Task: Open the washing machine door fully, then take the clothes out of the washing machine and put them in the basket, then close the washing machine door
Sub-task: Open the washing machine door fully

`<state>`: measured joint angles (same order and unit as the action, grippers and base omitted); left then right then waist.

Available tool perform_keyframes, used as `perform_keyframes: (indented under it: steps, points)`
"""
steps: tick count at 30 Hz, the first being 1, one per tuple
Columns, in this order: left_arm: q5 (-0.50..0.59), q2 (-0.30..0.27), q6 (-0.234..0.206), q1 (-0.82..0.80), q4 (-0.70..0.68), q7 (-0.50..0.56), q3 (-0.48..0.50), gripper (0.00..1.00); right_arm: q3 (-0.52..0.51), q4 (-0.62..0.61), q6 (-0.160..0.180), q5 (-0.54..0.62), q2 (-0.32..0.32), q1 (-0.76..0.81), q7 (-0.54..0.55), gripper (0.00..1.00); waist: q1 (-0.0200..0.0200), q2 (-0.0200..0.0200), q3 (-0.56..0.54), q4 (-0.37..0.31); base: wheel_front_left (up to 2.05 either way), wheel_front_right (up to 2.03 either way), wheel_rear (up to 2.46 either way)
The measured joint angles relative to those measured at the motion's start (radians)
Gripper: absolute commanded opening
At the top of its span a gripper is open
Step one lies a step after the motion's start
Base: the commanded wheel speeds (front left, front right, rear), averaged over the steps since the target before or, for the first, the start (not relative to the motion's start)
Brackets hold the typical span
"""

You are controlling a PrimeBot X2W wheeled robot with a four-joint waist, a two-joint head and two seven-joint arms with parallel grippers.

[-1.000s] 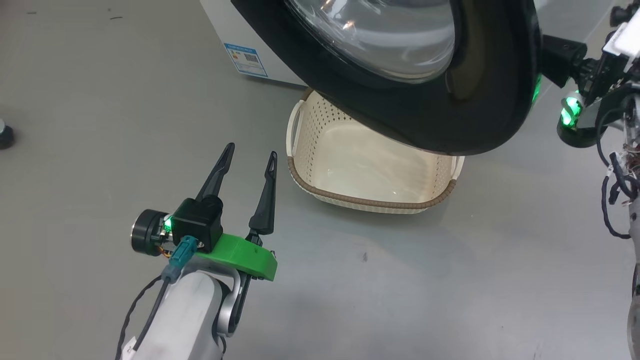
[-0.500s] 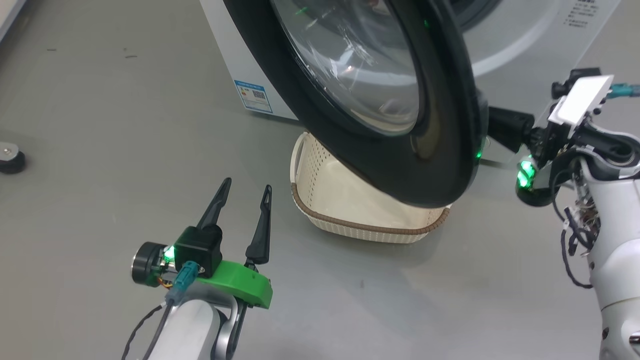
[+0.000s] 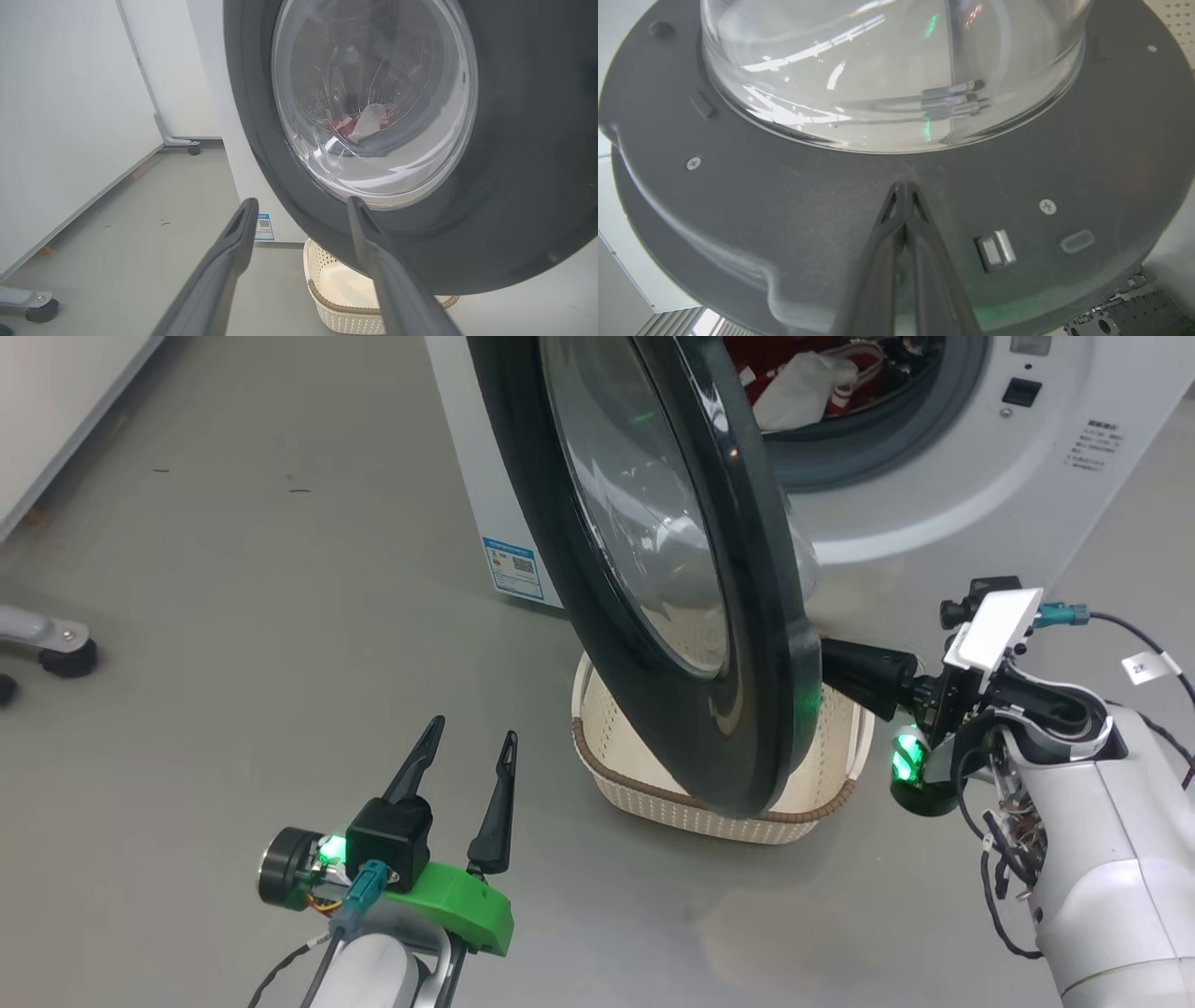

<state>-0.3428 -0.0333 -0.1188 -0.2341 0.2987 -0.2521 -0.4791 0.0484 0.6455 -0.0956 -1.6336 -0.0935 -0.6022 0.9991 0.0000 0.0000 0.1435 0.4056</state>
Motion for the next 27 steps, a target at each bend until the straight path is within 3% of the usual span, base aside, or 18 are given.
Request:
perform_keyframes:
  steps: [27]
  points:
    - [0.012, -0.006, 0.000, 0.049, -0.004, 0.000, 0.026, 1.00, 0.124, -0.091, -0.009, -0.029, 0.031, 0.106, -0.002, 0.00, 0.0000, 0.0000, -0.054, 0.120, 0.00, 0.00, 0.00]
